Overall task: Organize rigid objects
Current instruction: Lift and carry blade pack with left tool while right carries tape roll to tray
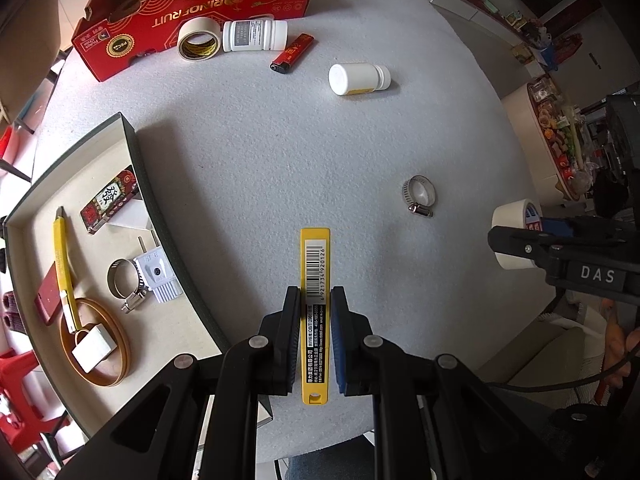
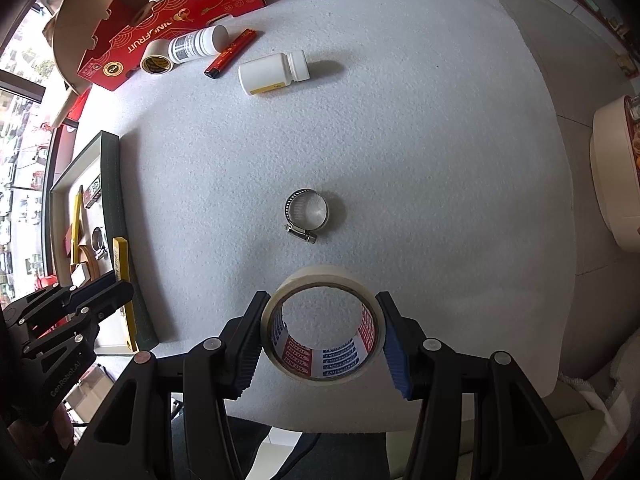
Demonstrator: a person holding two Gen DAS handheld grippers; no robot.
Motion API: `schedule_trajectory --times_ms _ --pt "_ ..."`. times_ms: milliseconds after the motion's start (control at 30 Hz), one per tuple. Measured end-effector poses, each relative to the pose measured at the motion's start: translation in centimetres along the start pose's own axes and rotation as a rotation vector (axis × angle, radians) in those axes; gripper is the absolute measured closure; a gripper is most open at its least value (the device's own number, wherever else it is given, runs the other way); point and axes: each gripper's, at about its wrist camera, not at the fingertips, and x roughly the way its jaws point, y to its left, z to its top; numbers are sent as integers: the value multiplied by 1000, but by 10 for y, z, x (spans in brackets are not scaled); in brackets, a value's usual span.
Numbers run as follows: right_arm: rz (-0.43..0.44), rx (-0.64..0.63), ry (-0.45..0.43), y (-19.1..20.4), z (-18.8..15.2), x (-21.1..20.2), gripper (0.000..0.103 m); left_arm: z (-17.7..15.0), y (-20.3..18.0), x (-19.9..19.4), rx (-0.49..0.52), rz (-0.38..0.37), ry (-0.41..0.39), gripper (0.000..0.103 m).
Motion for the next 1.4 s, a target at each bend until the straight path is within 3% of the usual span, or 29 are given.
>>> schedule_trajectory --times_ms 400,767,933,1000,1133,1400 --pt "-31 -151 3 45 8 -3 48 -11 18 -21 -70 20 -65 87" --pt "-55 -298 -16 95 13 -7 49 -40 63 -37 -216 58 -115 87" --pt "-72 -348 -23 116 15 -9 48 -51 85 -48 -295 15 -166 87" --pt "-74 -371 -27 125 15 -9 48 -54 89 -56 -298 45 -190 87" --pt "-67 -408 -31 142 16 -9 48 -62 107 -66 -370 -11 -229 87" --pt "-40 -507 -29 185 14 -6 48 -84 142 -82 -494 22 -261 87"
